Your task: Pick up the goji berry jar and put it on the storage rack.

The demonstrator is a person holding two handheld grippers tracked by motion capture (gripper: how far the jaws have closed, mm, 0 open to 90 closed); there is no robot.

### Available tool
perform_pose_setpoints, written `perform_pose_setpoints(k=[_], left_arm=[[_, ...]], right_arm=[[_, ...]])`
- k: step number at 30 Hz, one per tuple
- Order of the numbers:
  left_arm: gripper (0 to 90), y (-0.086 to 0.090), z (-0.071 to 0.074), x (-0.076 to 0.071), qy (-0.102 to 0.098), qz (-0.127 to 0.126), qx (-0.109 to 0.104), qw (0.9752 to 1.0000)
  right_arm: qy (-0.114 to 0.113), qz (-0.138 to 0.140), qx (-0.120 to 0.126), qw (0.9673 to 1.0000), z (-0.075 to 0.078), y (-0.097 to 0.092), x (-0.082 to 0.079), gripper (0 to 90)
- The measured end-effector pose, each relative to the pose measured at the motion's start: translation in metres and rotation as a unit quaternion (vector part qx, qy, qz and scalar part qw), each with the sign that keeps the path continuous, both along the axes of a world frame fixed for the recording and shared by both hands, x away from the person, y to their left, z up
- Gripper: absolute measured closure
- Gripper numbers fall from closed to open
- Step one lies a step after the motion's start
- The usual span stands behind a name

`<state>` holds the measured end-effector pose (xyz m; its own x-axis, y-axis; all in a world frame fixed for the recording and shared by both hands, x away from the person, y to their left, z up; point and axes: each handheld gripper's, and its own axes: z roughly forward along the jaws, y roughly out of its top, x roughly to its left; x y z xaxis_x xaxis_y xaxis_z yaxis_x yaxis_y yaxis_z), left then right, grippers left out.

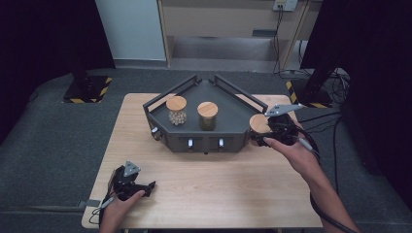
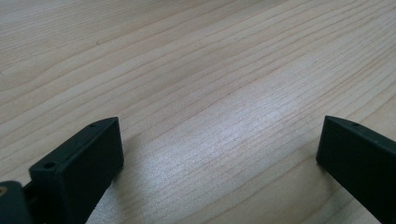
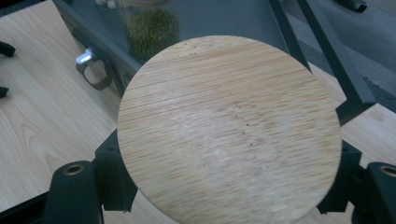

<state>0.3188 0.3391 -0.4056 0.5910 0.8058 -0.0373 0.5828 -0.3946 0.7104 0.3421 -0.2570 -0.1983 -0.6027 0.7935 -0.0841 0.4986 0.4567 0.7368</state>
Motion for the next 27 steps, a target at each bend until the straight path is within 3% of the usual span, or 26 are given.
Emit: perform_pose_setpoints(k=[27], left_arm=[[0.0,0.000,0.000,0.000,0.000,-0.001,0.000,1.0000]], right_arm=[[-0.008,0.005,-0.014,0.9998,0.026,0.022,0.036,26.2]])
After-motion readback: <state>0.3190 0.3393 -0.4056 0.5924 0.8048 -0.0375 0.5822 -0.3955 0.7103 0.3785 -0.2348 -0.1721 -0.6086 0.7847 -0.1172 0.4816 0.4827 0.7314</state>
